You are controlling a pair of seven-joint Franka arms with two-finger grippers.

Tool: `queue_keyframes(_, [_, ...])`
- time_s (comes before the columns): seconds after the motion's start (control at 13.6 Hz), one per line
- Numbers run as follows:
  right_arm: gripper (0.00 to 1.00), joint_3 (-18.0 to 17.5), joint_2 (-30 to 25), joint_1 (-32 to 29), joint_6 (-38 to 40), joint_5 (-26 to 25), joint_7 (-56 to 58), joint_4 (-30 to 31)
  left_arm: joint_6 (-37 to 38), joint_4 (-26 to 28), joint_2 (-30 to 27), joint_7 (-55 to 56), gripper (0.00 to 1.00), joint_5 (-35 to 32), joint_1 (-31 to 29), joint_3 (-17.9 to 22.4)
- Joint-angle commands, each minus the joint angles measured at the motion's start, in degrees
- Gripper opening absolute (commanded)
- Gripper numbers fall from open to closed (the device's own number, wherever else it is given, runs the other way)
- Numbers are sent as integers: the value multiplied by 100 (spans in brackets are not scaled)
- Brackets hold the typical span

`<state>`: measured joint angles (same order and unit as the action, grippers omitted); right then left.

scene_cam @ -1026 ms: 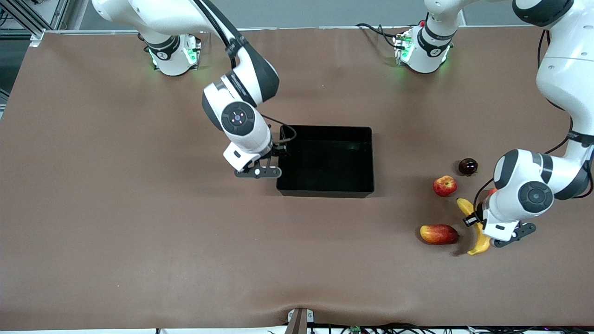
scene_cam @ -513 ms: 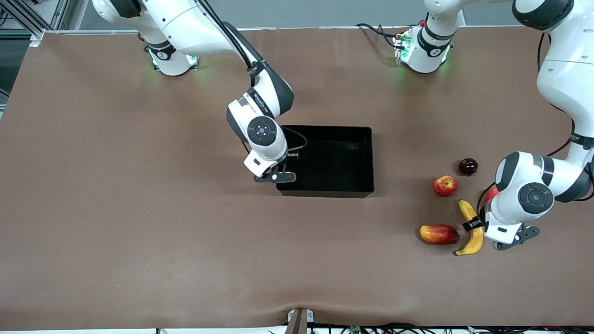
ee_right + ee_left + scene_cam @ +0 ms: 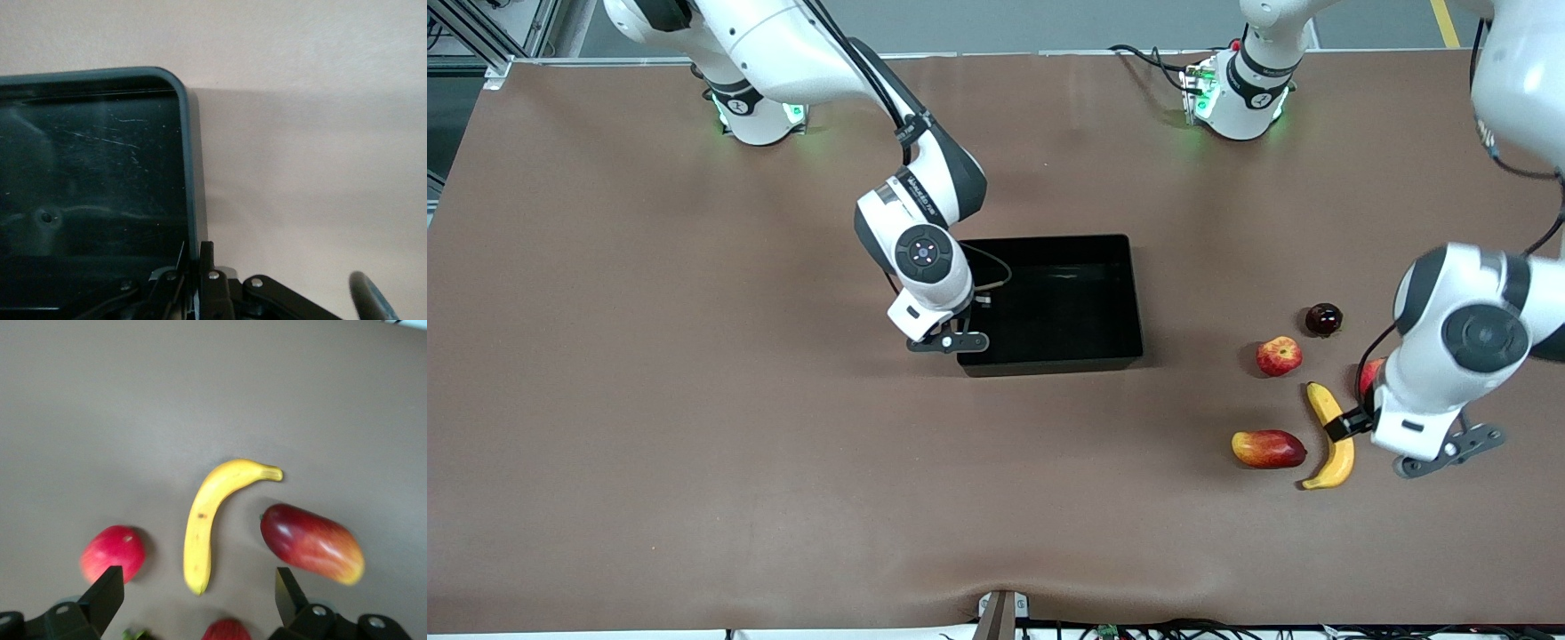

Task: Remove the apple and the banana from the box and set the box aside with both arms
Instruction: 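Drag the black box away from the fruits with the right gripper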

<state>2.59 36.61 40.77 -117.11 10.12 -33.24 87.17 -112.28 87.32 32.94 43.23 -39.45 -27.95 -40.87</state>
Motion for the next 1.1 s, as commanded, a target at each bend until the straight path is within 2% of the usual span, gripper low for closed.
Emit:
queue_keyframes(0.0, [0,-30,-513,-289,495,-10,19,54,548,5,-743,-471,100,698,-52,-53])
queue_keyframes(0.22, [0,-30,-996,-692,961,-1,19,71,1119,-285,-1148,-1184,100,1455,-113,-44])
queue_keyframes(0.44, [0,-30,-1471,-1272,1689,25,45,63,1506,-312,-1491,-1220,100,1852,-131,-52])
queue_keyframes(0.73, [0,-13,-1895,-2518,2656,-36,1535,107,1833,-321,-1755,-1404,100,2239,-131,-61])
queue_keyframes(1.03, [0,-12,-2000,-3811,2852,-255,2793,256,1850,-356,-1817,-1387,100,2424,-123,-61])
